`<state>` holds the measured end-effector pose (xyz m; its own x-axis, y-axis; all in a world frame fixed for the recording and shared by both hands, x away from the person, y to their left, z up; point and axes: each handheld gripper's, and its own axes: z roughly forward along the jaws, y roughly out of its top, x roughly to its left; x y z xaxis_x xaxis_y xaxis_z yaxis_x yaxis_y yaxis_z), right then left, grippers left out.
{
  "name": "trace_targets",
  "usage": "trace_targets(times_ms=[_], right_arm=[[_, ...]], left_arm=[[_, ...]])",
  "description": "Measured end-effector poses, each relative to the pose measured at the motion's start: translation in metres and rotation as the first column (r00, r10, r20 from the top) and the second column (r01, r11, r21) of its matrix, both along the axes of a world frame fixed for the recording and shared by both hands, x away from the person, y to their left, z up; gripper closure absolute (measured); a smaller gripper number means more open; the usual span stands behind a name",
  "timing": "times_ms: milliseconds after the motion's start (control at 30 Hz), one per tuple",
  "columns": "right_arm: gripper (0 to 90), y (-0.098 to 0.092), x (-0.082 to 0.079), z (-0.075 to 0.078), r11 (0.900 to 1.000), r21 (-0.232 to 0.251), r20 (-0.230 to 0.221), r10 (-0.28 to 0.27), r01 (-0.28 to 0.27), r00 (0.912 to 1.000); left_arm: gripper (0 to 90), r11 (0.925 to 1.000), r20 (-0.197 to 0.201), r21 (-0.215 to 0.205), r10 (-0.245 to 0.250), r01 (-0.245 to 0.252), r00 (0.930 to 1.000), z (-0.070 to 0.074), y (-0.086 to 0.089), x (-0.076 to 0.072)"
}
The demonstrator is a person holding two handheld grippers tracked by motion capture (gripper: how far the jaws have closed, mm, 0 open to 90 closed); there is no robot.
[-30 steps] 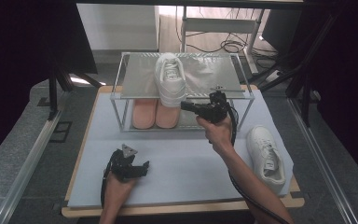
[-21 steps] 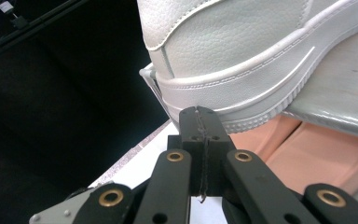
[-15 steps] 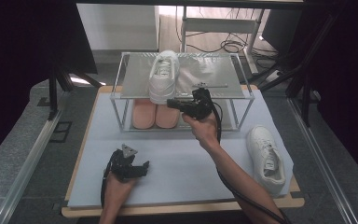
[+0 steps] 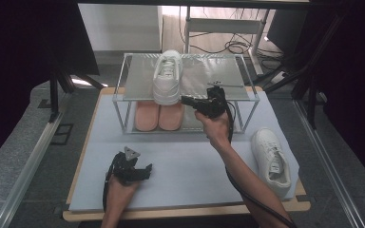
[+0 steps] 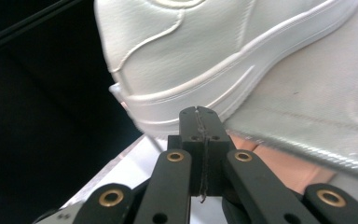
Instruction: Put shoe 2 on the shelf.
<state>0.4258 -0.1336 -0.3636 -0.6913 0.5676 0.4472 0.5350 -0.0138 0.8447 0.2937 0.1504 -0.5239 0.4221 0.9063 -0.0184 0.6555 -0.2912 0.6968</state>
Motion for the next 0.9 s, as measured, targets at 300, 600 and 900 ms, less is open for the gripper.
trace_targets(times_ms=[300, 600, 900], right_arm=[[90.0, 0.034, -0.009, -0.006, 0.993, -0.02, -0.007, 0.119, -0.119, 0.9929], [90.0, 0.046, -0.004, -0.011, 0.992, -0.015, -0.011, 0.127, -0.127, 0.9918], [90.0, 0.033, -0.002, -0.01, 0.997, -0.044, 0.013, 0.062, -0.061, 0.998]], left_arm=[[14.9, 1.0, 0.001, 0.0, 0.0, 0.0, 1.0, 0.0, 0.0, 0.0], [14.9, 1.0, 0.001, 0.0, 0.0, 0.0, 1.0, 0.0, 0.0, 0.0], [15.0, 1.0, 0.001, 0.0, -0.001, 0.001, 1.0, 0.0, 0.0, 0.0]])
